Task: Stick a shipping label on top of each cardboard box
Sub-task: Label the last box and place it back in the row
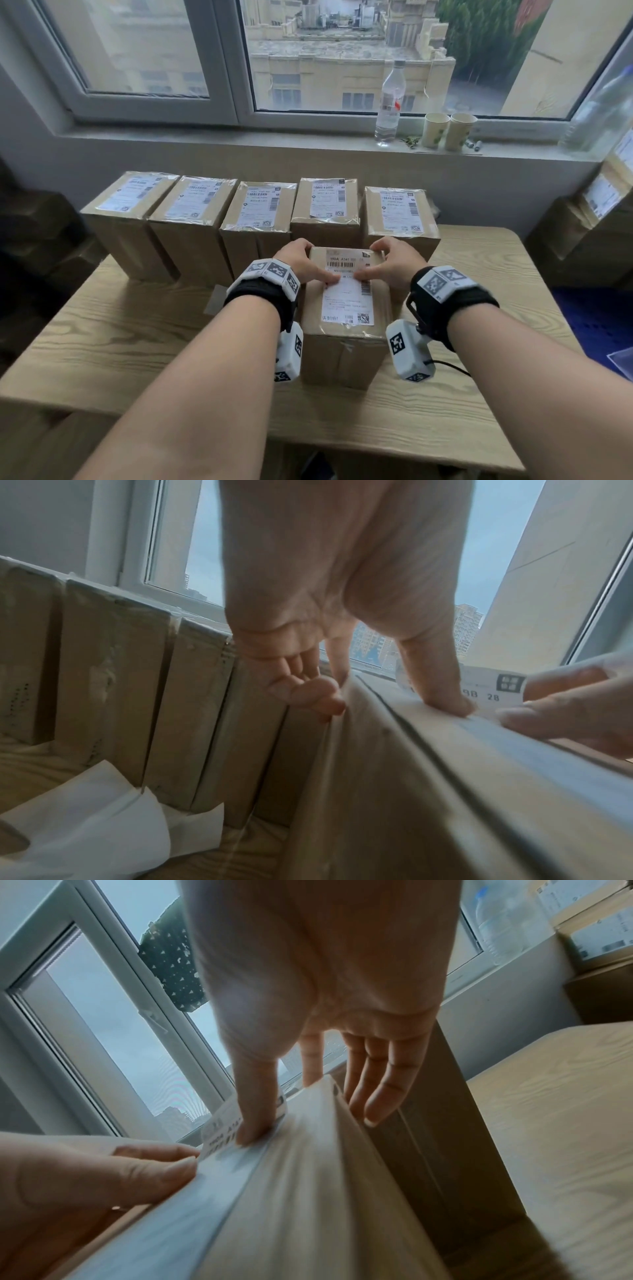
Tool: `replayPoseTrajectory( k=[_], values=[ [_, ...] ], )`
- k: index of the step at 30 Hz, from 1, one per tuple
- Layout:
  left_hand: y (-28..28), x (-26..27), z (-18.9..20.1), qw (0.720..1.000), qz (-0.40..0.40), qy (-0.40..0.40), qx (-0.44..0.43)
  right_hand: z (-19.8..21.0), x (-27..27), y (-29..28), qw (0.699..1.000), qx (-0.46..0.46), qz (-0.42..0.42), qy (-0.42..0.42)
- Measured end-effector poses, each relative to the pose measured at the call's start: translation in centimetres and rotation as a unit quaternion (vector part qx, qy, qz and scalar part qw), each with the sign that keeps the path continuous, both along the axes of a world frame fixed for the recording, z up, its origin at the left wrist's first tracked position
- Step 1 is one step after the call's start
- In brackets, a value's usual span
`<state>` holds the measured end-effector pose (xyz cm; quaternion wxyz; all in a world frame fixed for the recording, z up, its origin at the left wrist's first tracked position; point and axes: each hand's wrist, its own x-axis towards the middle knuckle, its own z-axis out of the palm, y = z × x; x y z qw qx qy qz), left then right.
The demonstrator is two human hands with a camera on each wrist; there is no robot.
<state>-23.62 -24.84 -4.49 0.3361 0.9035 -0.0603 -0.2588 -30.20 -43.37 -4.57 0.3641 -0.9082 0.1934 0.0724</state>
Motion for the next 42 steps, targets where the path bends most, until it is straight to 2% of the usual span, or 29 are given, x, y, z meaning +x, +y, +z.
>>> replayPoseTrajectory(
  k=[12, 22, 25, 31, 36, 42],
  values=[
    [-1.2, 3.1, -0.1, 0.994, -0.057, -0.041, 0.08, 0.7, 1.5, 0.0, 0.998, -0.033, -0.035, 0.035],
    [-2.6, 3.4, 0.1, 0.987, -0.056, -0.057, 0.138, 1.2, 2.3, 0.7, 0.994, -0.072, -0.029, 0.076],
    [-2.8, 3.4, 0.1, 0.989, -0.042, -0.05, 0.132, 1.1, 2.3, 0.7, 0.994, -0.076, -0.029, 0.076],
    [-1.4, 4.1, -0.4, 0.997, -0.017, 0.005, 0.076, 1.4, 1.7, 0.4, 0.997, -0.021, -0.053, 0.055],
    [-0.6, 3.4, -0.1, 1.0, 0.003, 0.008, 0.021, 1.4, 1.4, 0.4, 0.996, -0.029, -0.064, 0.052],
    [-0.2, 1.9, 0.6, 0.999, -0.018, 0.037, 0.033, 1.6, 0.6, 0.9, 0.994, -0.029, -0.073, 0.072]
  ],
)
